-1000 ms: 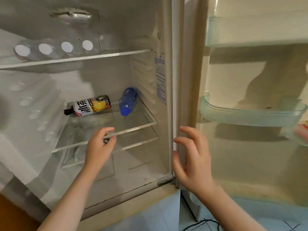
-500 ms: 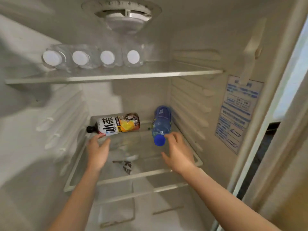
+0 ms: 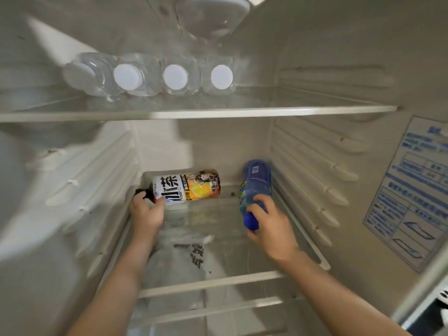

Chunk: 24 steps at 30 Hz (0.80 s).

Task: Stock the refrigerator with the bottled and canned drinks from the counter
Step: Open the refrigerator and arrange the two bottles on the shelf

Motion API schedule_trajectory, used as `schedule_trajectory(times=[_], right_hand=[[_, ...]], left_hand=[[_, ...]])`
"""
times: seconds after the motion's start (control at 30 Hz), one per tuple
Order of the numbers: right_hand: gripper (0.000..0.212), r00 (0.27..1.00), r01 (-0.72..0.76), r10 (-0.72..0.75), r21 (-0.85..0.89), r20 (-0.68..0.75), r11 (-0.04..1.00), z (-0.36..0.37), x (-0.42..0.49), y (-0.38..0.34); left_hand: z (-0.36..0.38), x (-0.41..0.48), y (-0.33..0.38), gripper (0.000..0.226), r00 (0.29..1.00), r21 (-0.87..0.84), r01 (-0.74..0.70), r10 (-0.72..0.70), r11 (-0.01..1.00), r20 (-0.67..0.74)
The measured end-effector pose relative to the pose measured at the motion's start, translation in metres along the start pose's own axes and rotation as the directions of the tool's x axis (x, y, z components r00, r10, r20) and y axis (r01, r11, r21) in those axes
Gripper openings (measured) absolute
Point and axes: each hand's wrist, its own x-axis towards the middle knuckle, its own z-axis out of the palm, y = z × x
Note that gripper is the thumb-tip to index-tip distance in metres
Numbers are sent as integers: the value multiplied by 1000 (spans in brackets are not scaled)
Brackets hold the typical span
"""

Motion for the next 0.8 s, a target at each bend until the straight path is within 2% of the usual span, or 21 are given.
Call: schedule_trajectory(times=[0.1, 0.17, 0.23, 0.37, 0.47, 0.53, 0.6, 0.7, 0.8], right_hand=[[41, 991, 46, -36, 73, -125, 996, -5, 1, -5], [38, 967, 65, -20, 169, -252, 983, -15, 9, -10], [35, 935, 23, 77, 276, -346, 961, -32, 24, -15], [19, 906, -124, 297, 482, -301, 867, -72, 65, -17], [16, 893, -169, 366, 560, -262, 811, -89, 95, -15], [12, 893, -185, 388, 598, -229, 780, -92, 110, -13], [8, 886, -211, 414, 611, -211, 763, -88, 124, -6], [16, 865, -258, 438, 533, -244, 806, -78, 140, 6], [21, 878, -219, 392, 500, -273, 838, -64, 148, 13]], left_hand=[[10, 3, 9, 65, 979, -213, 204, -202, 956, 33], [16, 5, 12, 71, 969, -255, 247, -243, 935, 50], [22, 12, 16, 71, 963, -271, 268, -263, 924, 56], [35, 29, 23, 75, 932, -374, 353, -358, 858, 60], [45, 36, 28, 73, 912, -426, 381, -408, 821, 30], [48, 41, 26, 76, 923, -379, 356, -386, 854, -4], [48, 46, 22, 77, 936, -315, 333, -351, 889, -3], [46, 53, 15, 75, 943, -261, 329, -332, 908, 35], [44, 61, 14, 73, 941, -240, 339, -329, 910, 83]])
